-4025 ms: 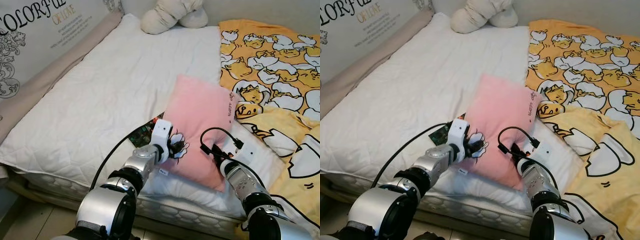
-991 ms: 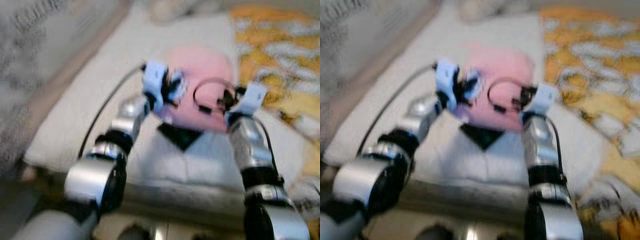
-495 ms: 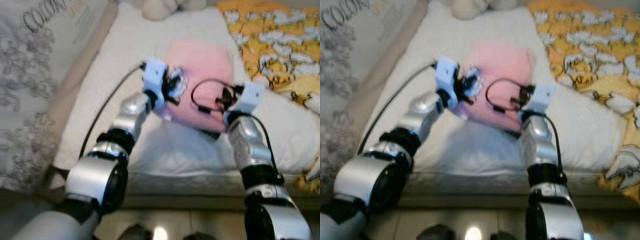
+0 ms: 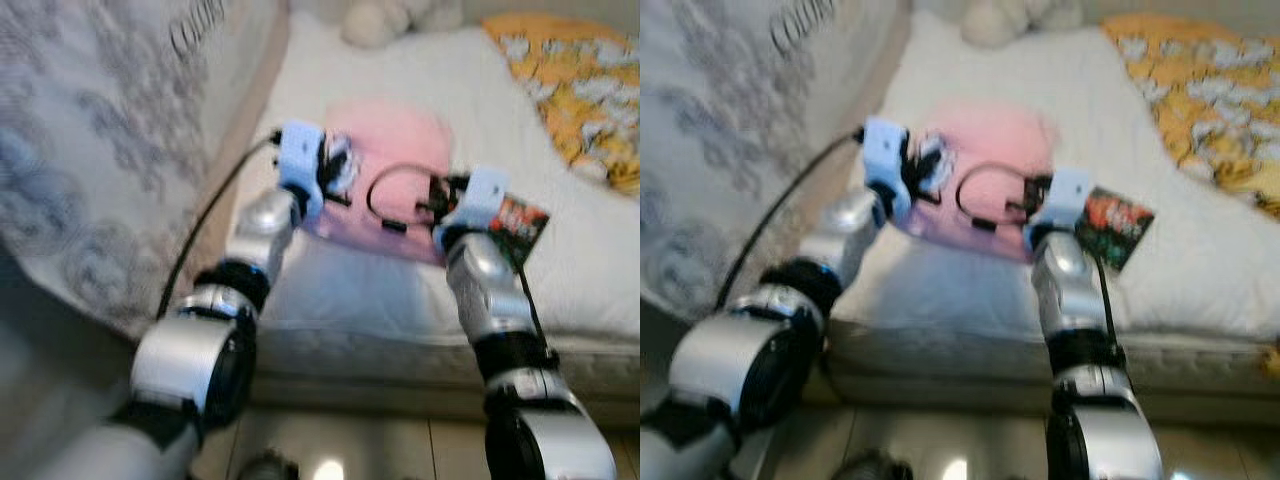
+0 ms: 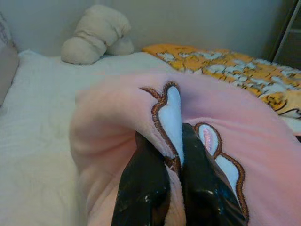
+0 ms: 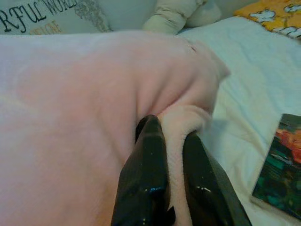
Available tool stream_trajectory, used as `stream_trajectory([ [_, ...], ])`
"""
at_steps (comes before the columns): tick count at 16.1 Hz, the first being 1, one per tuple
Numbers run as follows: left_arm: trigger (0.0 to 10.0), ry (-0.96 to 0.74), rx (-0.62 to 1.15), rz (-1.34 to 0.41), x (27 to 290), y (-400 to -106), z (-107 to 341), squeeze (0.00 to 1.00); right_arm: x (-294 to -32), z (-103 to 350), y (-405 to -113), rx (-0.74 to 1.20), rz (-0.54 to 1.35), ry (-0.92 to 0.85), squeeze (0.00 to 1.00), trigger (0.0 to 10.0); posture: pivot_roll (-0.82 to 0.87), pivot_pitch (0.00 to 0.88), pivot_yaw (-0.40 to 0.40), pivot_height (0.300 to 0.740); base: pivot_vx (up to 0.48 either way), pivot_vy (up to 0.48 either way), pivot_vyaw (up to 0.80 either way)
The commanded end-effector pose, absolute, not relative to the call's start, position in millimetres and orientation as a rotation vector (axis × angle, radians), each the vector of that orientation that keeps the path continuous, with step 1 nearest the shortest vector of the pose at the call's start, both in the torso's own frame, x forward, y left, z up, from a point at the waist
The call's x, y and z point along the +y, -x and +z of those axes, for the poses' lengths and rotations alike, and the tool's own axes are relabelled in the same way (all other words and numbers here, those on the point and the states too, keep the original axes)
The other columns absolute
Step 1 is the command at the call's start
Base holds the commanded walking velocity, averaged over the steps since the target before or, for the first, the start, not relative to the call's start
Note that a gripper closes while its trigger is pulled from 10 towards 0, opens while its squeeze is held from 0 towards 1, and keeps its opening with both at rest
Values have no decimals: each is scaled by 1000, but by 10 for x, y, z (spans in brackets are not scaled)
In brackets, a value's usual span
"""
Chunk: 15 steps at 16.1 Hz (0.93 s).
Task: Clean up the room
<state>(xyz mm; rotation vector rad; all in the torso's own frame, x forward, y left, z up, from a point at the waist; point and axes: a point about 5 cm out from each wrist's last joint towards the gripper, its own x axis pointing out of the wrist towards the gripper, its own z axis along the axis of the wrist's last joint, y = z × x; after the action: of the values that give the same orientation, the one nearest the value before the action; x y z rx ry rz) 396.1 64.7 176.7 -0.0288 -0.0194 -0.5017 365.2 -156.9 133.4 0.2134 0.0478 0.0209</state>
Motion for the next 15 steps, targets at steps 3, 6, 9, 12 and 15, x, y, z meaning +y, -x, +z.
stream_trajectory([
  [3,10000,39,-79,-472,607,-3980,1891,0,-1633,1349,-3668,53,12,-196,0,10000,14,0,8,740,480,0,0],
  [6,10000,40,-71,-460,587,-3979,1880,0,-1644,1355,-3681,53,11,-199,0,10000,17,0,6,740,480,0,394],
  [9,10000,51,-81,-410,632,-3993,1893,0,-1623,1328,-3690,70,31,-185,0,10000,23,0,1,740,474,0,548],
  [12,10000,75,-90,-353,685,-3994,1878,0,-1503,1286,-3729,117,132,-141,0,10000,41,0,-30,740,458,0,458],
  [15,10000,51,-61,-166,876,-3999,1760,0,-1317,1157,-3776,260,317,-55,0,10000,64,0,-69,740,150,0,133],
])
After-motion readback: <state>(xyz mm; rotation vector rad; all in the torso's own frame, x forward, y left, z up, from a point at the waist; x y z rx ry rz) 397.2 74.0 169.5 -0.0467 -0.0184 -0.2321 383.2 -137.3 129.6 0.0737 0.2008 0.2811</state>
